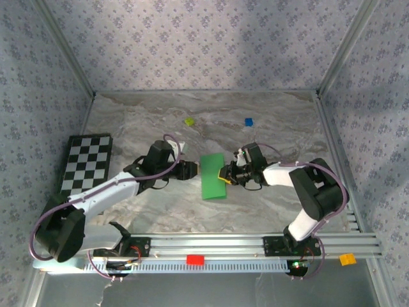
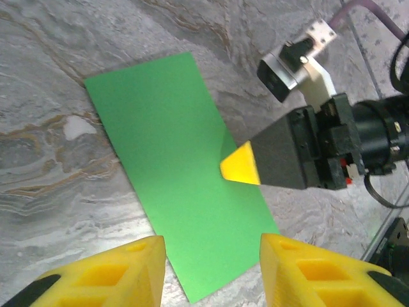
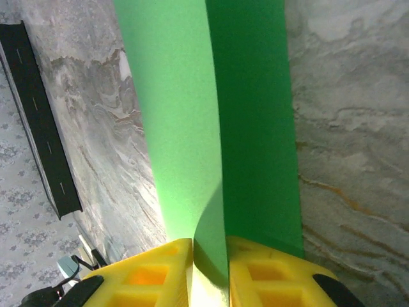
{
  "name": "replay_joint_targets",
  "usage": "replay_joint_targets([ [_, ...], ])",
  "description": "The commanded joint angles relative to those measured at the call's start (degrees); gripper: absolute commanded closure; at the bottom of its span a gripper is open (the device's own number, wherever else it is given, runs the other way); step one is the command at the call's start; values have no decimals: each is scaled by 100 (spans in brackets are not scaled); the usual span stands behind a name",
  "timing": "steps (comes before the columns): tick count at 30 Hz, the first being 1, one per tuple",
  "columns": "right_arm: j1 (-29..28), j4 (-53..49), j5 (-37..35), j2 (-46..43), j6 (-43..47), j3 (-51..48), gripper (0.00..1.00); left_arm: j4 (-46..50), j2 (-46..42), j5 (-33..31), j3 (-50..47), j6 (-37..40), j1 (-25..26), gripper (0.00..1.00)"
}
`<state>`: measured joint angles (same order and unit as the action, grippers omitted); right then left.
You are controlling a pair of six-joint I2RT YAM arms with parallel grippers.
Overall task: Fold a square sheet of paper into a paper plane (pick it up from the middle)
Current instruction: Fold the triangle a second time at the center of the table.
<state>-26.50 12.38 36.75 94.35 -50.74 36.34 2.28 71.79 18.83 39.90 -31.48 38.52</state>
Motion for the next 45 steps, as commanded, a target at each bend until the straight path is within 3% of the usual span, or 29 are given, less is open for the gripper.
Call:
replay_joint_targets([
  [1,76,-282,334,132,380,178,82,88,34,74,3,202,131,56],
  [9,233,-294,449,90,427,94,92,48,362,-91,147,263,450,54],
  [22,274,177,279,-153,-236,-164,94,608,1255,-1132,993,1152,1729,46],
  [32,264,181,322,-171,-287,-121,94,984,2086,-2221,1652,1854,2665,37],
  [37,260,81,245,-213,-253,-124,93,1143,2345,-2770,1790,1995,2955,31],
  [45,251,66,245,-179,-295,-116,93,1329,2681,-3582,2023,2125,3180,29],
])
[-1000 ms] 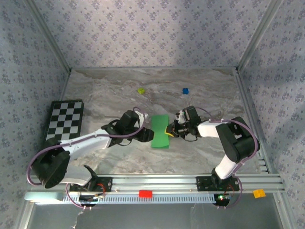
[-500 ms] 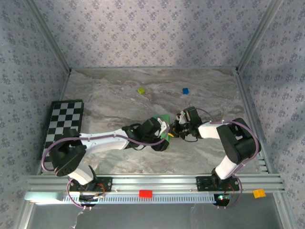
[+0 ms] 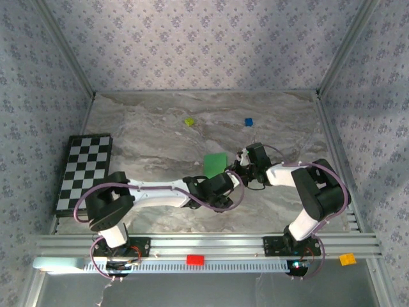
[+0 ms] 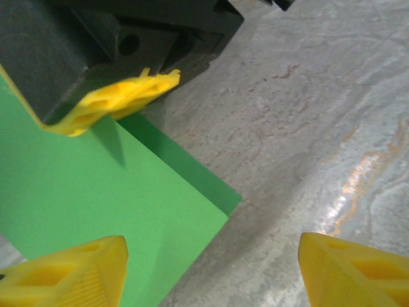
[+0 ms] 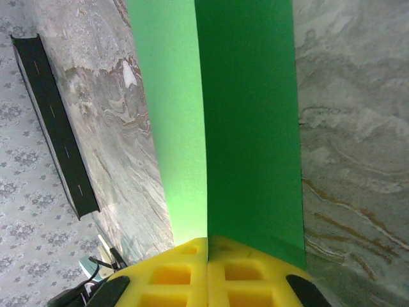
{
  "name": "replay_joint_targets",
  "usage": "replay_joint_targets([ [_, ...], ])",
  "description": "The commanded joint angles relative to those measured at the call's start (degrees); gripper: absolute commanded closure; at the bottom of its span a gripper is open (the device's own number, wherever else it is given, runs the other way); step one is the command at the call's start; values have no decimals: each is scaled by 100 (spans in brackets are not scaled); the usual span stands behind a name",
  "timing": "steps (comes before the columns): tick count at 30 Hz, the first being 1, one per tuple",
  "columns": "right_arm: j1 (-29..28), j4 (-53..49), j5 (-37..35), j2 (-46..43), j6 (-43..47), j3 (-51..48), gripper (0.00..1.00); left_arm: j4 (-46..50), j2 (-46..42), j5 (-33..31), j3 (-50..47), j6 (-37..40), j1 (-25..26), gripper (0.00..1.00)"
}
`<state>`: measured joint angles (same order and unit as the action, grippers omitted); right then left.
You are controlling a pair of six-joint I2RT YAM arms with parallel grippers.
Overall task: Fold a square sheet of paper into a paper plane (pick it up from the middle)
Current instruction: Fold the triangle a second time at the center of the table.
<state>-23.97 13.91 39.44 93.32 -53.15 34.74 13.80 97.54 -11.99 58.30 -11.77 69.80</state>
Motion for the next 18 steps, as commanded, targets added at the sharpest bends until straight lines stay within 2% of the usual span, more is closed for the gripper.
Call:
replay_joint_targets([
  [1,-3,-90,-29,-76,-56,46,93,151,129,-520,187,168,51,29],
  [6,-3,-112,-20,-82,-38,59,93,173,221,-609,301,278,49,31],
  [10,-10,-125,-16,-82,-35,54,93,205,272,-586,352,341,51,36],
  [18,-3,-165,-30,-94,-29,49,93,180,240,-532,283,333,48,57],
])
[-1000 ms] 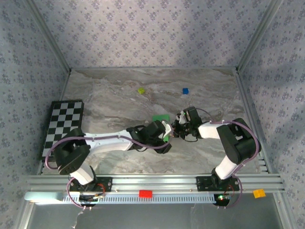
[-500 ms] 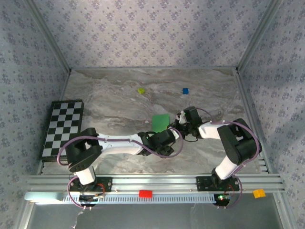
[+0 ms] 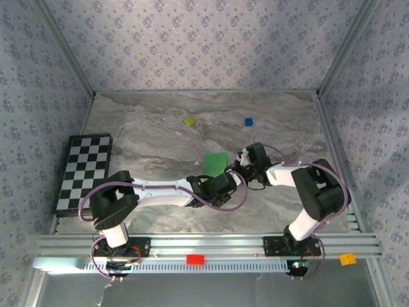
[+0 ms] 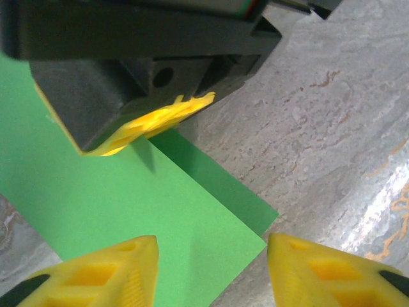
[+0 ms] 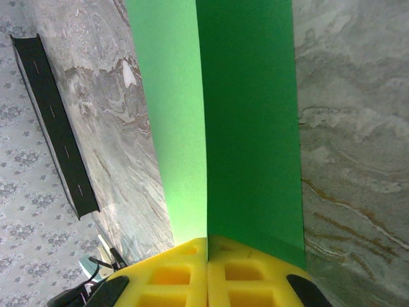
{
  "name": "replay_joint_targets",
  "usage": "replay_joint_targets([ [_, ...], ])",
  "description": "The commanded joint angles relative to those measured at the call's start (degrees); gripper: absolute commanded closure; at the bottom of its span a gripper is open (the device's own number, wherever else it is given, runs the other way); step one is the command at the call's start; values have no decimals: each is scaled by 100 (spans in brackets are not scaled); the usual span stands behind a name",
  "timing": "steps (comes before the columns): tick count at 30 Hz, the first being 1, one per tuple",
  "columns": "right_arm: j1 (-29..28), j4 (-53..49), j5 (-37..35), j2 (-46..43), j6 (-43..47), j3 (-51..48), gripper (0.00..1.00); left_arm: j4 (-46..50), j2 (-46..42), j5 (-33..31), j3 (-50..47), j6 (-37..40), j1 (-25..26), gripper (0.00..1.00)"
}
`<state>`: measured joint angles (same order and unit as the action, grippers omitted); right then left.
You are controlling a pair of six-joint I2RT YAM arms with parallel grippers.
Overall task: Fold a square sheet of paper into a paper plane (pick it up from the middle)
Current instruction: Fold the triangle a second time at the center of the table.
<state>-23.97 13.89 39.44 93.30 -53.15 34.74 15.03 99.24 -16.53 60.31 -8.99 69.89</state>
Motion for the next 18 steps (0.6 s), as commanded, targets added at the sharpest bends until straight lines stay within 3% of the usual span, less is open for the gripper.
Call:
replay_joint_targets([
  [1,-3,-158,-32,-101,-29,57,93,60,61,-70,77,55,45,60],
  [18,16,-359,-164,-223,15,55,88,25,-32,17,46,52,43,98],
])
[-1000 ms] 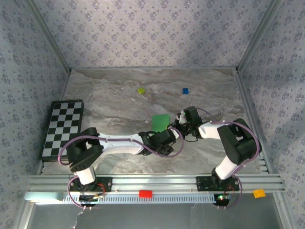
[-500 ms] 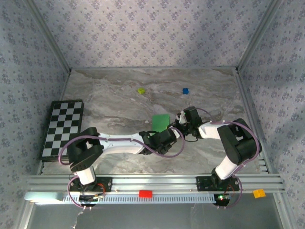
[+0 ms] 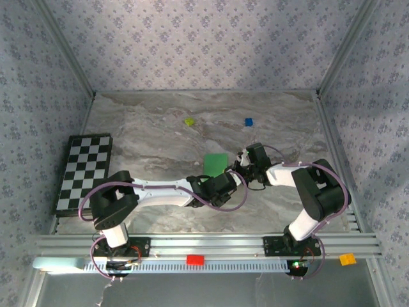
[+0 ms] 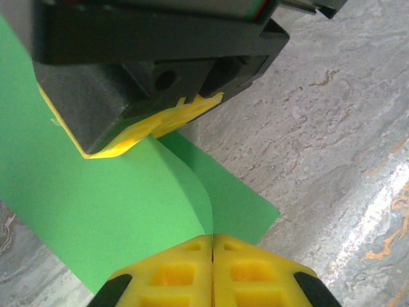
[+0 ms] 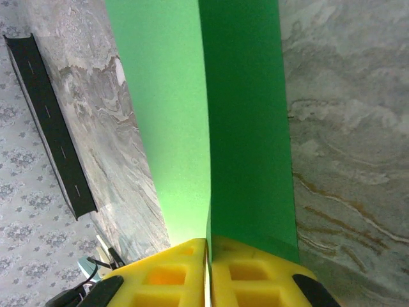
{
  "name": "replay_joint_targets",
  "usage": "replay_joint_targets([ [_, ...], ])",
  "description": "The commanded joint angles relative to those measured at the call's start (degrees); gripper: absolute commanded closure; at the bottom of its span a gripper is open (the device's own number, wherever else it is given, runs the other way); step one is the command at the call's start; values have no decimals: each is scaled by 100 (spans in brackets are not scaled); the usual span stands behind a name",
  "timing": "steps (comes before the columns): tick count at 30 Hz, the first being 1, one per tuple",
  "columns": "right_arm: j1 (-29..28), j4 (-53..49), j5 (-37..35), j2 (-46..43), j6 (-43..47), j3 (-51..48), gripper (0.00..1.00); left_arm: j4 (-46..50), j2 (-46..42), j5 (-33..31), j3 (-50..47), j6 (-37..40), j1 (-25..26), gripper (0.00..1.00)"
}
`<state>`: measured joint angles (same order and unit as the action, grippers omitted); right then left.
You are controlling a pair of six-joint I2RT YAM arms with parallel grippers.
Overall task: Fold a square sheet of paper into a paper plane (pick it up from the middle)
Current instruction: Fold the triangle a second time at the center of the table.
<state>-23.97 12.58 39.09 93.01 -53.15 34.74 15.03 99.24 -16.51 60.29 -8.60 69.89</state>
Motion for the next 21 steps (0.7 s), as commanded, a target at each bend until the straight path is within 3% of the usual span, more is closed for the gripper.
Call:
replay_joint_targets([
  [1,16,-318,-204,-246,51,59,87,20,-60,29,52,-7,40,100],
  [6,6,-1523,-1129,-769,428,234,73,-59,-198,323,78,-88,-30,100],
  [11,169,-1867,-1814,-1604,430,-74,49,-194,-329,1050,73,-386,-335,100],
  [16,534,-2204,-1954,-2290,505,-394,48,-454,-471,1801,-41,-764,-643,100],
  [21,695,-2417,-1787,-2757,676,-575,56,-707,-521,2556,-139,-1133,-925,100],
])
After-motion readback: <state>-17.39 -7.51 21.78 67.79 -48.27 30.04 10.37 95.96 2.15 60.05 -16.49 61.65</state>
